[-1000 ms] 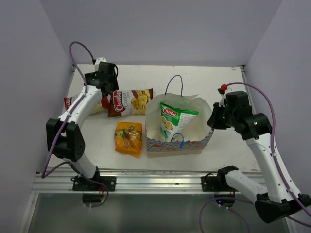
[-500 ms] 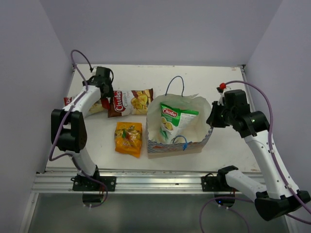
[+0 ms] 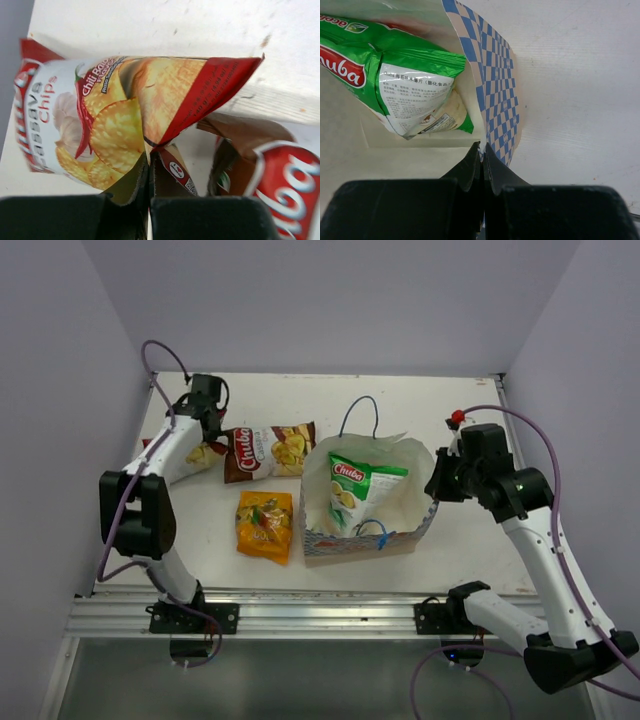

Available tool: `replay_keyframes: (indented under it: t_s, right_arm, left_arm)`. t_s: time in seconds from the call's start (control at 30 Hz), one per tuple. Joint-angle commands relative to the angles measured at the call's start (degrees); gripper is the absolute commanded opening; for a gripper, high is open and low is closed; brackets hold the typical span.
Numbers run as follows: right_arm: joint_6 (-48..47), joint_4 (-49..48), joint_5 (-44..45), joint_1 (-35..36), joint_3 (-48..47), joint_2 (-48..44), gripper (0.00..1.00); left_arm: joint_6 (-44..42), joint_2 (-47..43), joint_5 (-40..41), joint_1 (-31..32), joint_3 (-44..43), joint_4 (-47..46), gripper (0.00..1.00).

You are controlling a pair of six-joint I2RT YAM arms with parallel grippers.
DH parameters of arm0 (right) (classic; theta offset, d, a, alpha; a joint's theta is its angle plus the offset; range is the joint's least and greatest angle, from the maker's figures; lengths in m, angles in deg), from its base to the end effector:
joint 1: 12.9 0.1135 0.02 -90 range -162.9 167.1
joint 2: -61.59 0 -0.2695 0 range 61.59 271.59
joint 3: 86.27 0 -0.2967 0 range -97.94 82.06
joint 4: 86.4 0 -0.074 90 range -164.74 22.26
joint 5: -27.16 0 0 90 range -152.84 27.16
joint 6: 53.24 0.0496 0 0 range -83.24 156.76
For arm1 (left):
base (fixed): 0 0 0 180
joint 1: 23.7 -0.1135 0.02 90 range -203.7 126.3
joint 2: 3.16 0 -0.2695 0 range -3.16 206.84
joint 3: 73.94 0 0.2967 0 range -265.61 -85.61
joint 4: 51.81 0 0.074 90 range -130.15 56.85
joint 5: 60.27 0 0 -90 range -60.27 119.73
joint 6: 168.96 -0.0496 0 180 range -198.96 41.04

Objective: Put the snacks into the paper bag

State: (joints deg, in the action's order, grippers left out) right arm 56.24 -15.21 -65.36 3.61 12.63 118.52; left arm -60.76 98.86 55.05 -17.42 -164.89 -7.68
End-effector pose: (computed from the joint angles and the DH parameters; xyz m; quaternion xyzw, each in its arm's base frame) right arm 0.2178 0.0668 0.3704 0.0161 0.9302 0.1326 0.3420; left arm 0.4348 -0.0265 0.2225 -0.1619 0.9192 0.1425 0.3295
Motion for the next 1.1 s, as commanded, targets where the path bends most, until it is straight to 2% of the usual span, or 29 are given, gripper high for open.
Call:
replay_keyframes:
  t_s: [0.0, 0.07, 0.13, 0.3, 0.4, 0.47, 0.6, 0.7, 1.07]
  right_arm:
    - [-0.50, -1.17, -0.02, 0.19, -1.24, 0.73, 0.00]
    - [-0.59, -1.17, -0.20, 0.19, -1.32, 0.91, 0.00]
    - [-0.68, -1.26, -0.38, 0.19, -1.32, 0.91, 0.00]
    - [-0.76, -1.08, -0.55, 0.19, -1.06, 0.47, 0.00]
    - [-0.76, -1.17, -1.16, 0.27, -0.62, 0.47, 0.00]
    - [-0.76, -1.17, -1.61, 0.19, -0.62, 0.38, 0.00]
    - [-0.76, -1.08, -1.87, 0.19, -0.62, 0.20, 0.00]
    - [-0.85, -0.91, -2.22, 0.19, -0.71, -0.06, 0.00]
    - [-0.50, -0.20, -2.75, 0.19, 0.52, -1.38, 0.00]
  left_arm:
    - [-2.89, -12.42, -6.32, 2.14, -6.04, -1.88, 0.00]
    - [-4.22, -16.13, -5.81, 7.23, -7.54, -0.93, 0.00]
    - [-3.53, -20.35, -8.78, 12.84, -10.35, 0.92, 0.00]
    - [-0.36, -30.81, -23.35, 19.19, -11.50, 0.85, 0.00]
    - [-0.27, -35.03, -28.73, 23.32, -12.20, -0.91, 0.00]
    - [0.08, -36.09, -31.55, 24.74, -13.52, -0.39, 0.00]
    - [3.23, -36.63, -43.21, 25.62, -16.69, 0.84, 0.00]
    - [7.53, -38.20, -49.46, 26.93, -14.59, -2.13, 0.00]
    - [18.54, -41.73, -54.85, 30.19, -15.63, -12.15, 0.00]
